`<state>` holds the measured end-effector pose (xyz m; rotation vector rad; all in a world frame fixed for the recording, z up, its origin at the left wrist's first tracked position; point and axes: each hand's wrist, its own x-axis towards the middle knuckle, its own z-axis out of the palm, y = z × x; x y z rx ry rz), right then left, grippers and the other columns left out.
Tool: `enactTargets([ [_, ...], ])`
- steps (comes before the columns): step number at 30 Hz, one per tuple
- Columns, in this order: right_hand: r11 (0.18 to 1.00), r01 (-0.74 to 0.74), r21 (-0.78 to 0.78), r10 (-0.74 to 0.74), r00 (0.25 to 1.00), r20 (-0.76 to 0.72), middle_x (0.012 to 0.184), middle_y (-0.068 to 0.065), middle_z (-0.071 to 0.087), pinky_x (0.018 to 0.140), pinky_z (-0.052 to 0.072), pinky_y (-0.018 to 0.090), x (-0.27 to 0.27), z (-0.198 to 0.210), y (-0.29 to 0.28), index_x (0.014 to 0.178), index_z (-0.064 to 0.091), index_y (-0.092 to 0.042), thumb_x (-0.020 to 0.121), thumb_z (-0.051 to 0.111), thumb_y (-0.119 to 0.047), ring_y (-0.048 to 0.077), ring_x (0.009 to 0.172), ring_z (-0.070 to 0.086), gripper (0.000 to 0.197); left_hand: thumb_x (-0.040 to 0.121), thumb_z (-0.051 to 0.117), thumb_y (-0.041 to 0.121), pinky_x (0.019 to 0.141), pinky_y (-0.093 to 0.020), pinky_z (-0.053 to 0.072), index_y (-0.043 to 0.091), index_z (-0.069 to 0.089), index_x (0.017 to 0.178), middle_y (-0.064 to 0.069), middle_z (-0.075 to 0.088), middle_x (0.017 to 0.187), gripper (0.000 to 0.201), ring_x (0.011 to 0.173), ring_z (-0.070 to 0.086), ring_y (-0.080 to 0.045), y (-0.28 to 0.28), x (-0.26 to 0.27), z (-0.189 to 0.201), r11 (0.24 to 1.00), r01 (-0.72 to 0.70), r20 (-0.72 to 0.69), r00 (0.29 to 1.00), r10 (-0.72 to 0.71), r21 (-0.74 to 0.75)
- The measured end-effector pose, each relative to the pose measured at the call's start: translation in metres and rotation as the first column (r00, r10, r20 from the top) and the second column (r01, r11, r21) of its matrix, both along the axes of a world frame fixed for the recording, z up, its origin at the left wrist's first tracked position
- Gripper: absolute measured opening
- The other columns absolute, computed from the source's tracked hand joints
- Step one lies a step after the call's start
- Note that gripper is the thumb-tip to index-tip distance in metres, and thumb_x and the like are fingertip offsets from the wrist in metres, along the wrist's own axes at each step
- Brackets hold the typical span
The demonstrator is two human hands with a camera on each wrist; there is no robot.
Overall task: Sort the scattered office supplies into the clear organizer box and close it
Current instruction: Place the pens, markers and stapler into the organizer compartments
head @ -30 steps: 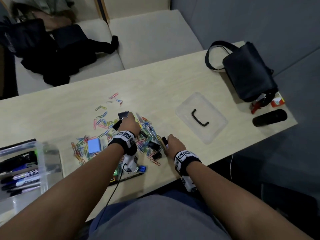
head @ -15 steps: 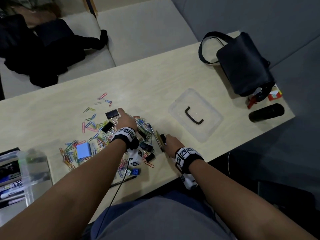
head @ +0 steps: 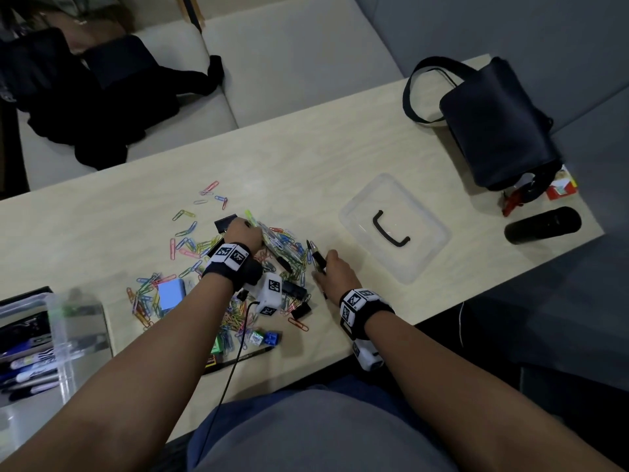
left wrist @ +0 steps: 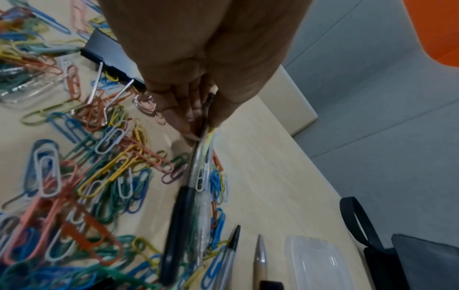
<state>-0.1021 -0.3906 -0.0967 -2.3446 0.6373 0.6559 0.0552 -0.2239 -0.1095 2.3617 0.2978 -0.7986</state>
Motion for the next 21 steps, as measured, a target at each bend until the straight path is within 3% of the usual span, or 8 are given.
enactTargets([
  [4, 0.996, -0.061, -0.066, 0.059, 0.998, -0.033, 0.110, 0.016, 0.056, 0.068, 0.041, 0.035, 0.000, -0.004, 0.001, 0.107, 0.048, -0.006, 0.096, 0.057, -0.027, 0.036, 0.091, 0.058, 0.025, 0.096, 0.047, 0.008, 0.048, -0.027, 0.028, 0.006, 0.041, 0.068, -0.006, 0.038, 0.059, 0.029, 0.048, 0.033, -0.018, -0.007, 0.000, 0.009, 1.000, -0.008, -0.083, 0.997, 0.007, -0.019],
  [6, 0.997, -0.058, -0.049, 0.056, 0.997, -0.044, 0.111, 0.017, 0.054, 0.069, 0.039, 0.035, 0.000, -0.005, -0.001, 0.101, 0.047, -0.008, 0.095, 0.054, -0.022, 0.032, 0.085, 0.051, 0.017, 0.096, 0.048, 0.011, 0.053, -0.029, 0.033, 0.000, 0.050, 0.092, -0.005, 0.040, 0.066, 0.012, 0.053, 0.035, -0.015, -0.011, -0.002, 0.017, 1.000, -0.007, -0.052, 0.999, 0.008, 0.028],
  [8, 0.999, -0.039, -0.009, 0.038, 0.998, -0.048, 0.109, 0.017, 0.053, 0.068, 0.037, 0.035, 0.000, -0.004, -0.004, 0.097, 0.044, -0.010, 0.094, 0.052, -0.021, 0.031, 0.083, 0.049, 0.014, 0.097, 0.045, 0.012, 0.064, -0.028, 0.038, 0.000, 0.052, 0.117, -0.007, 0.047, 0.080, 0.024, 0.065, 0.045, -0.014, -0.016, -0.007, 0.020, 0.999, -0.020, -0.050, 0.999, 0.022, 0.038],
  [10, 0.999, -0.028, 0.030, 0.029, 0.999, -0.046, 0.101, 0.016, 0.054, 0.066, 0.037, 0.034, 0.000, -0.003, -0.008, 0.095, 0.040, -0.010, 0.094, 0.051, -0.023, 0.030, 0.080, 0.048, 0.017, 0.100, 0.042, 0.011, 0.072, -0.028, 0.040, 0.003, 0.054, 0.123, -0.008, 0.057, 0.101, 0.027, 0.088, 0.059, -0.020, -0.018, -0.012, 0.026, 0.960, 0.233, 0.061, 0.968, -0.244, 0.153],
  [12, 0.997, -0.021, 0.071, 0.023, 0.999, -0.034, 0.092, 0.012, 0.054, 0.063, 0.039, 0.035, -0.001, 0.000, -0.012, 0.097, 0.037, -0.009, 0.096, 0.049, -0.026, 0.031, 0.077, 0.052, 0.021, 0.100, 0.042, 0.016, 0.069, -0.031, 0.042, -0.002, 0.048, 0.127, -0.018, 0.058, 0.118, 0.033, 0.101, 0.061, -0.031, -0.022, -0.009, 0.028, 0.995, -0.044, 0.050, 0.998, 0.039, 0.089],
  [14, 0.994, -0.009, 0.111, 0.010, 1.000, -0.008, 0.088, 0.012, 0.055, 0.061, 0.040, 0.037, -0.002, 0.003, -0.014, 0.099, 0.033, -0.010, 0.096, 0.047, -0.025, 0.033, 0.074, 0.054, 0.021, 0.100, 0.044, 0.027, 0.070, -0.037, 0.044, -0.004, 0.039, 0.128, -0.025, 0.057, 0.117, 0.042, 0.097, 0.060, -0.038, -0.021, -0.007, 0.023, 0.989, -0.063, 0.067, 0.996, 0.055, 0.131],
  [17, 0.988, 0.001, 0.152, -0.004, 1.000, 0.025, 0.087, 0.014, 0.057, 0.061, 0.042, 0.038, -0.003, 0.006, -0.015, 0.101, 0.029, -0.012, 0.097, 0.046, -0.023, 0.034, 0.071, 0.054, 0.021, 0.096, 0.054, 0.037, 0.062, -0.036, 0.043, -0.005, 0.042, 0.123, -0.023, 0.060, 0.109, 0.051, 0.092, 0.062, -0.038, -0.025, -0.005, 0.011, 0.993, -0.023, -0.028, 0.999, 0.027, 0.117],
  [21, 0.988, -0.009, 0.153, 0.000, 0.998, 0.061, 0.086, 0.010, 0.058, 0.064, 0.045, 0.038, -0.004, 0.011, -0.016, 0.106, 0.038, -0.011, 0.100, 0.047, -0.032, 0.032, 0.073, 0.056, 0.024, 0.091, 0.056, 0.028, 0.045, -0.025, 0.031, 0.001, 0.048, 0.080, -0.018, 0.060, 0.081, 0.030, 0.056, 0.051, -0.024, -0.031, -0.006, 0.015, 0.988, 0.022, -0.028, 0.999, -0.018, 0.151],
])
